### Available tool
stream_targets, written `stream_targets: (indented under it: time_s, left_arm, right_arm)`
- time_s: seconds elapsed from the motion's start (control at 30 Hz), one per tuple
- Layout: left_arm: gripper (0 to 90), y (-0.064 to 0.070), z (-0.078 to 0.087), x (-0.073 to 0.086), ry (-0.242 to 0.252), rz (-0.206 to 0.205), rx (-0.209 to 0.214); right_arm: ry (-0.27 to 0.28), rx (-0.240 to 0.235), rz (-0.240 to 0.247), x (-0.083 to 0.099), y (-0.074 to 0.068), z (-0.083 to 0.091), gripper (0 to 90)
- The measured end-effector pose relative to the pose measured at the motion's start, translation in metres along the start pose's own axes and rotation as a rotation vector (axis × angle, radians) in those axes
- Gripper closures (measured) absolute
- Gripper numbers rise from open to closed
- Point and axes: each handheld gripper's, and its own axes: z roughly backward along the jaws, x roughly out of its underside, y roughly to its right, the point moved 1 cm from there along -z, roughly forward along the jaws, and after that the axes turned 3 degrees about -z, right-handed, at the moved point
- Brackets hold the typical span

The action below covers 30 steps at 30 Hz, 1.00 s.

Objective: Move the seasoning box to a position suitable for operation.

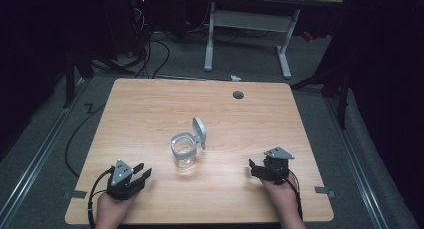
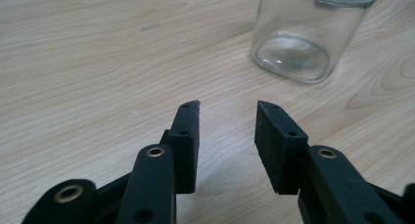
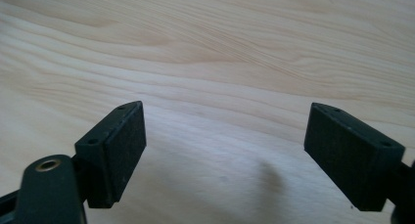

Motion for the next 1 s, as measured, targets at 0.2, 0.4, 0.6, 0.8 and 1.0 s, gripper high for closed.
stream_targets:
  time_s: [0.2, 0.4, 0.6, 0.8, 1.0]
  left_arm:
    - [62.0, 0.008, -0.008, 0.0, 0.007, 0.001, 0.004]
    - [65.2, 0.013, -0.014, 0.005, -0.016, -0.009, 0.016]
    - [78.4, 0.02, -0.016, 0.009, -0.044, -0.004, 0.025]
    - [86.1, 0.025, -0.017, 0.011, -0.035, -0.019, 0.012]
    - [87.7, 0.024, -0.016, 0.01, -0.029, -0.014, -0.007]
  right_arm:
    - [0.043, -0.084, -0.026, 0.004, -0.004, 0.016, 32.3]
    - [0.104, -0.113, -0.044, 0.018, 0.008, 0.036, 49.9]
    - [0.141, -0.212, -0.139, 0.029, 0.015, 0.045, 70.7]
    - [0.104, -0.189, -0.094, 0.032, 0.011, 0.034, 79.5]
    - [0.126, -0.164, -0.03, 0.027, 0.002, 0.038, 89.5]
